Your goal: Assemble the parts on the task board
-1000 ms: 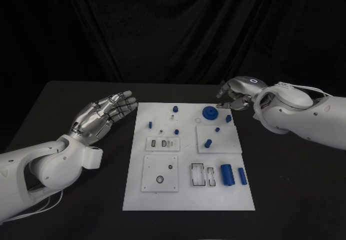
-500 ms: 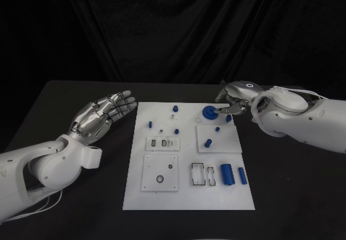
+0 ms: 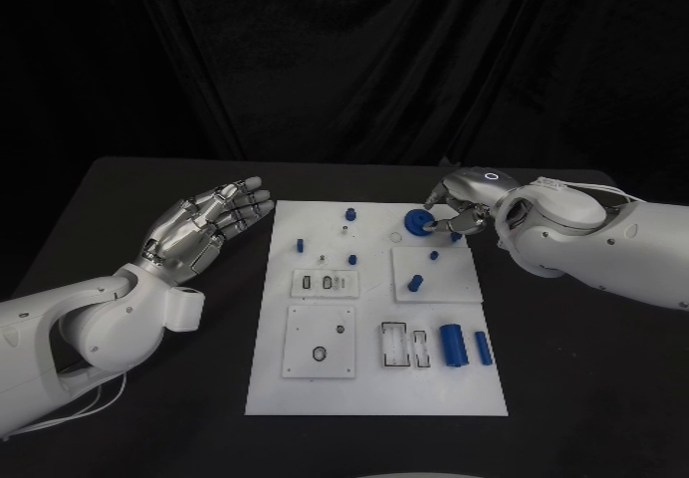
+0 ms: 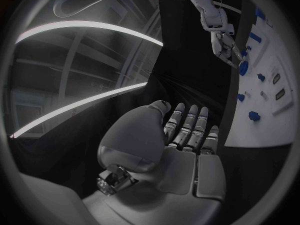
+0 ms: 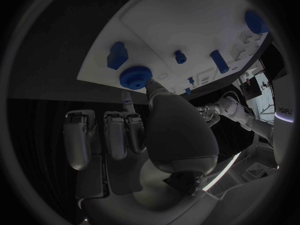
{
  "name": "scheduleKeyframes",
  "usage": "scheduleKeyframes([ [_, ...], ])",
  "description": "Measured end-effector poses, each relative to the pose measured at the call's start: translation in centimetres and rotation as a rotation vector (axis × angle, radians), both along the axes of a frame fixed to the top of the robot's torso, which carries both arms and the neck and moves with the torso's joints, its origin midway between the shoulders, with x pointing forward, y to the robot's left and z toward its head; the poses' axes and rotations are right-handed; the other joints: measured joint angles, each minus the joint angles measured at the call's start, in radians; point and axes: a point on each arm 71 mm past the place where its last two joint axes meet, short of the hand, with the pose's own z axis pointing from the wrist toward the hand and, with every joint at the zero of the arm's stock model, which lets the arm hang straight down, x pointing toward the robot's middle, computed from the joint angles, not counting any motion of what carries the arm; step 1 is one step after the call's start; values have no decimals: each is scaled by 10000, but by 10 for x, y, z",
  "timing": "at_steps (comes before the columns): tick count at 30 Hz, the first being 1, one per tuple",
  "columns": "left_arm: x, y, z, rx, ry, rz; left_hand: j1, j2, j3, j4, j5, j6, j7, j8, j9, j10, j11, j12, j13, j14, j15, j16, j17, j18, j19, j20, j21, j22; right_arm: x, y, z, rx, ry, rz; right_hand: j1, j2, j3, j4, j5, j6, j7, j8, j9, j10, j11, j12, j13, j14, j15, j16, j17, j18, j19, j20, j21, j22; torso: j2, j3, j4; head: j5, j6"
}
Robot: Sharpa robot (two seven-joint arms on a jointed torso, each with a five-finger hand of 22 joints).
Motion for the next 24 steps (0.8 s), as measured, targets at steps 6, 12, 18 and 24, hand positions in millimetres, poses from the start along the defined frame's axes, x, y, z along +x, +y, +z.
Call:
scheduleKeyframes([
  [6, 0, 0, 0, -7, 4, -17, 0, 0, 27, -27, 0, 0, 0, 0, 0, 0, -1, 0, 0, 0, 0, 0, 0, 0, 0, 0, 0, 0, 1, 5, -4, -22, 61, 88, 152, 33, 43, -43, 60, 0, 0, -52, -23, 36, -36, 0, -1, 0, 0, 0, 0, 1, 0, 0, 0, -1, 1, 8, 1, 16, -9],
  [12, 0, 0, 0, -6, 4, -11, 0, 0, 27, -27, 0, 0, 0, 0, 0, -1, -1, 0, 0, 0, 0, 0, 0, 0, 0, 0, 0, 0, 3, 7, -7, -59, 106, 92, 341, 100, 139, -139, 587, 0, 0, -89, -71, -1, -73, 0, -1, 36, -36, 0, 0, 2, 21, -22, 0, -2, 8, 17, 4, 44, -30],
  [18, 1, 1, -1, -2, 4, -1, 0, 0, 27, -27, 39, -36, 35, 0, 0, -8, -9, 0, 0, 0, 0, 0, -1, 0, 0, 0, 0, 0, 5, 10, -10, -90, 149, 124, 383, 143, 197, -197, 912, 3, -3, -89, -75, -1, -73, 0, -2, 20, -52, 0, -1, 2, 37, -37, -43, -2, 10, 18, 0, 56, -43],
  [24, 2, 0, -1, -3, 5, -10, -20, 20, 43, -11, 39, -36, 36, 0, 0, -9, -9, 0, 0, 0, 0, 0, -1, 0, -1, 0, 0, 0, 6, 13, -9, -88, 141, 178, 709, 186, 427, -579, 2033, 560, -86, 118, 42, -1, -146, 0, -2, 7, -135, -1, -1, 2, 21, -94, -105, -2, 11, 18, 11, 29, -61],
])
